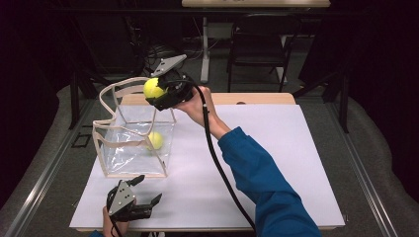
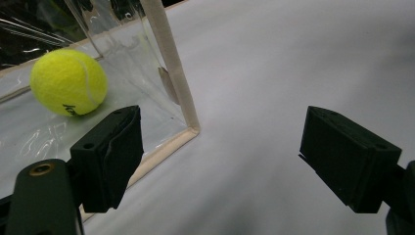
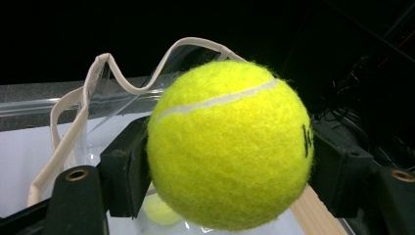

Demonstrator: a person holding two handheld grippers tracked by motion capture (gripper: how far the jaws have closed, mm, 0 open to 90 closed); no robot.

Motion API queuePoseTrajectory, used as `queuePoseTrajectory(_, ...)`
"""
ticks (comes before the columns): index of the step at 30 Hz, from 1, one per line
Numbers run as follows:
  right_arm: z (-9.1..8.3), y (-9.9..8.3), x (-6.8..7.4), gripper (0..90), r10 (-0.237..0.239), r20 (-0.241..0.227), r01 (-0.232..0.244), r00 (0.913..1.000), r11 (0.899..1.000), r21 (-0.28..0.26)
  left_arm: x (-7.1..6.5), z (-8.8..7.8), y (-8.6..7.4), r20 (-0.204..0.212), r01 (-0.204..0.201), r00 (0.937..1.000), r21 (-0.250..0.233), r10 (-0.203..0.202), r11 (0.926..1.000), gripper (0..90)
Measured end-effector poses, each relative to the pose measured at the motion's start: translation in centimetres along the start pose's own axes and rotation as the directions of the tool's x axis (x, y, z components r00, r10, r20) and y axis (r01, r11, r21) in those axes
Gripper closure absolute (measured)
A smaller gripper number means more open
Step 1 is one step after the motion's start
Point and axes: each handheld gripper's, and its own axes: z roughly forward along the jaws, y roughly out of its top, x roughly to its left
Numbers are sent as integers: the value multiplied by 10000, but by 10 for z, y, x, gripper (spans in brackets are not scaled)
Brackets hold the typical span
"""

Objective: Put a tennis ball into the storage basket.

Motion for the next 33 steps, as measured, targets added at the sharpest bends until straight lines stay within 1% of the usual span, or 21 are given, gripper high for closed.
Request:
queuePoseTrajectory(16, 6, 6, 5, 263, -37, -56, 36, 10000, 9999, -103, 0, 0, 0, -21, -35, 10000, -6, 35, 10000, 160)
queuePoseTrajectory(25, 10, 7, 6, 263, -54, -89, 53, 9999, 9999, -132, 1, 0, 0, -38, 3, 10000, -3, -3, 10000, 160)
queuePoseTrajectory(26, 10, 7, 6, 263, -54, -111, 53, 9999, 9999, -101, 0, 0, 0, -25, 55, 10000, -10, -55, 10000, 161)
queuePoseTrajectory(33, 12, 10, 8, 263, -97, -132, 95, 9999, 9999, -143, 1, -1, 0, -45, 26, 10000, -12, -26, 10000, 161)
